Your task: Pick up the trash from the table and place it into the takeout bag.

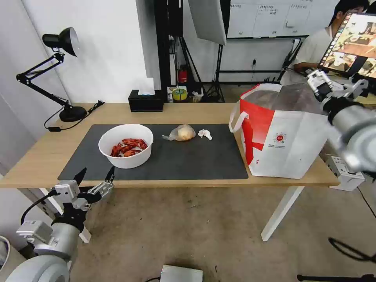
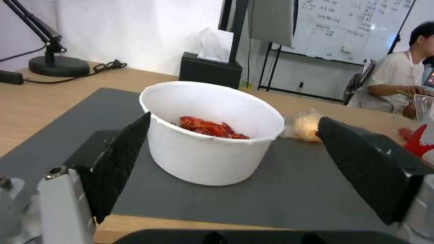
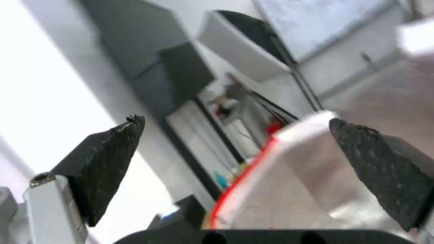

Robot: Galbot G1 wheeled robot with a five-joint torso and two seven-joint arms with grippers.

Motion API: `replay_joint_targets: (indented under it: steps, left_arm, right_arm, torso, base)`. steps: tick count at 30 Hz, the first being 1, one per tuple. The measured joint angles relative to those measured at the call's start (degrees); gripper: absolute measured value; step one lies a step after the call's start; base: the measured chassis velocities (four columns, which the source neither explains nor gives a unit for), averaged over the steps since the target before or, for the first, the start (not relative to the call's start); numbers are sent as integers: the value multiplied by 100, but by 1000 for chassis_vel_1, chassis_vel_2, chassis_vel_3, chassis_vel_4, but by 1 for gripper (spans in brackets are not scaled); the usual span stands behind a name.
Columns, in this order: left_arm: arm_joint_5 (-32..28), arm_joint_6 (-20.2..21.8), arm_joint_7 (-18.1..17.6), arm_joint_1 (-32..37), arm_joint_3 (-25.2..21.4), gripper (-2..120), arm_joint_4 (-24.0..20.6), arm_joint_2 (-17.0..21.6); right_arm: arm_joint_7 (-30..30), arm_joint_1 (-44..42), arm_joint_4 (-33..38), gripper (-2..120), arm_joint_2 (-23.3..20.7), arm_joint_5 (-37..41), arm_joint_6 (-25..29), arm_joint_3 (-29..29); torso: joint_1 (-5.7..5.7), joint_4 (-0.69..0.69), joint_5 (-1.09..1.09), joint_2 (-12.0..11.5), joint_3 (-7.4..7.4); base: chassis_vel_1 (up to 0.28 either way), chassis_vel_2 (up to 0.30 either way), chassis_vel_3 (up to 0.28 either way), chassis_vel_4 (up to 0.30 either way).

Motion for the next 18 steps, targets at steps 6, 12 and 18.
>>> replay_joint_targets:
  steps: [6,12,18]
  left_arm:
    - [-13,-10,-8,-26,9,100,38,4]
    - [87,-25,-10,-74,50,100,102,-28]
    - [304,-82,-10,-102,118,100,246,-107]
  right_arm:
    - [-860,-876,559,100,-21,-1393,353,16]
    - [-1075,-1612,769,100,198,-2583,540,-33]
    - [-1169,-2275,674,100,817,-3673,759,-98]
  torso:
    - [0,1,-1,0,0]
    - [0,1,0,0,0]
    - [0,0,0,1,0]
  base:
    - [0,0,0,0]
    - [0,0,0,0]
    - [0,0,0,0]
